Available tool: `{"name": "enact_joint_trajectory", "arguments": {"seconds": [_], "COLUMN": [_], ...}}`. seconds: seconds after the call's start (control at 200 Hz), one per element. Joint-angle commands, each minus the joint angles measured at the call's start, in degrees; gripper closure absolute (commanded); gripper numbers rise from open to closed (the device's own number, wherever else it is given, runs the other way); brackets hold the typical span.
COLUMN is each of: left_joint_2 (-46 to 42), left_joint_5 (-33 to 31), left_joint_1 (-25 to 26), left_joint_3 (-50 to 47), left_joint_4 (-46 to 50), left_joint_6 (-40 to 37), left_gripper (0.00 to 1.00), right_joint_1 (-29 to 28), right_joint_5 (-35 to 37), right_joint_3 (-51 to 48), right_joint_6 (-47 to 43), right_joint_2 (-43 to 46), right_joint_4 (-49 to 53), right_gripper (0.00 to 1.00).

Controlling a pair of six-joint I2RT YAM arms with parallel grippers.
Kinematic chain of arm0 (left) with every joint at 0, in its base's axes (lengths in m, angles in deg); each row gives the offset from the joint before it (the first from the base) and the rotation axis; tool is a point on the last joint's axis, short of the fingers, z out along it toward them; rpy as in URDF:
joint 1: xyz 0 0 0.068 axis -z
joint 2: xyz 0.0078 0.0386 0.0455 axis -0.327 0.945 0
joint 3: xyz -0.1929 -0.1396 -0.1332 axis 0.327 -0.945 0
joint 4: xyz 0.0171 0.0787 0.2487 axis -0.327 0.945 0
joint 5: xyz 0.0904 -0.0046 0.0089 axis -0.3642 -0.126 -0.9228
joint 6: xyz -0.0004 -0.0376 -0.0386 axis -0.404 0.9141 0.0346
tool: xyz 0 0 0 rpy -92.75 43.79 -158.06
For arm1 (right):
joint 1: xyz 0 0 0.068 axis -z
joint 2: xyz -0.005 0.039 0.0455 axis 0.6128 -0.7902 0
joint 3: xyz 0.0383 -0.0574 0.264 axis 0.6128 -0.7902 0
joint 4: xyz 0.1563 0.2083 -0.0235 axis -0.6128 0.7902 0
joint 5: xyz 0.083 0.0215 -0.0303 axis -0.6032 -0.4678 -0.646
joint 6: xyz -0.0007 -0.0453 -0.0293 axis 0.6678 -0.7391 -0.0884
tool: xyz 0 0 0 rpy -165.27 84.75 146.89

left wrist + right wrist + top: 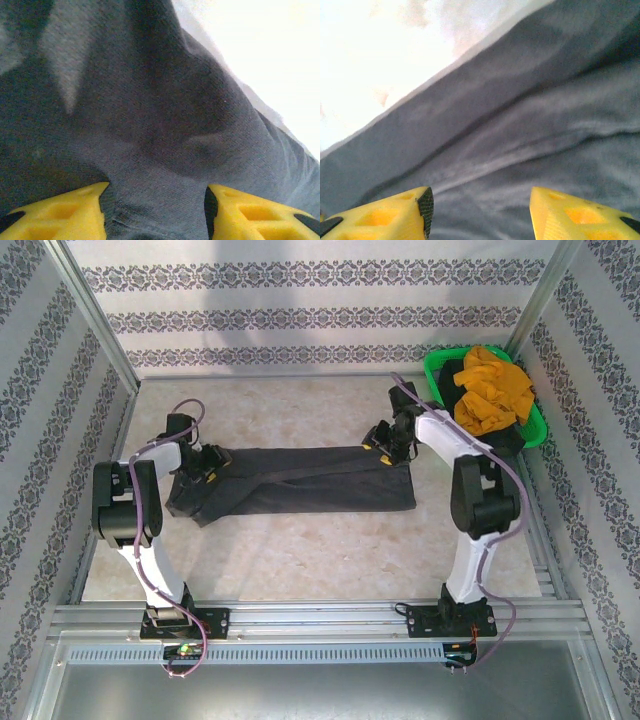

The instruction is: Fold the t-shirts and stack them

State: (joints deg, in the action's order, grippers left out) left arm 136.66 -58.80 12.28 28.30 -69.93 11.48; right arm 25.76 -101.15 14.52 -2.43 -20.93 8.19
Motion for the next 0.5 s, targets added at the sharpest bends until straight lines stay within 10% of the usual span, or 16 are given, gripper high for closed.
{"name": "enact_joint_trajectory", "arguments": {"seconds": [0.0,0.36,0.495], "left_joint_2": [-2.2,-11.4,-12.6], "left_joint_5": [2.3,-2.2,-1.0], "left_joint_1": [0.8,6.1,7.7], "left_joint_3": [-1.8,-7.3,-9.0], "left_joint_4": [-0.8,1.5,2.3], "left_joint_6": [-3.8,-4.9,-4.4], "left_gripper": [0.48,0.47,0.63], "right_joint_1": [-0.8,-1.5,-1.4], "right_joint_5": [-2.4,-2.9,-3.1], "right_joint_3": [-4.7,-9.0,-8.7], "right_joint_6": [-0.8,0.1,-0.5], "right_joint_2": [4.3,7.7,8.3], "right_joint_4": [-1.2,-1.9,-1.0], "right_gripper": [0.46,0.46,0.46]}}
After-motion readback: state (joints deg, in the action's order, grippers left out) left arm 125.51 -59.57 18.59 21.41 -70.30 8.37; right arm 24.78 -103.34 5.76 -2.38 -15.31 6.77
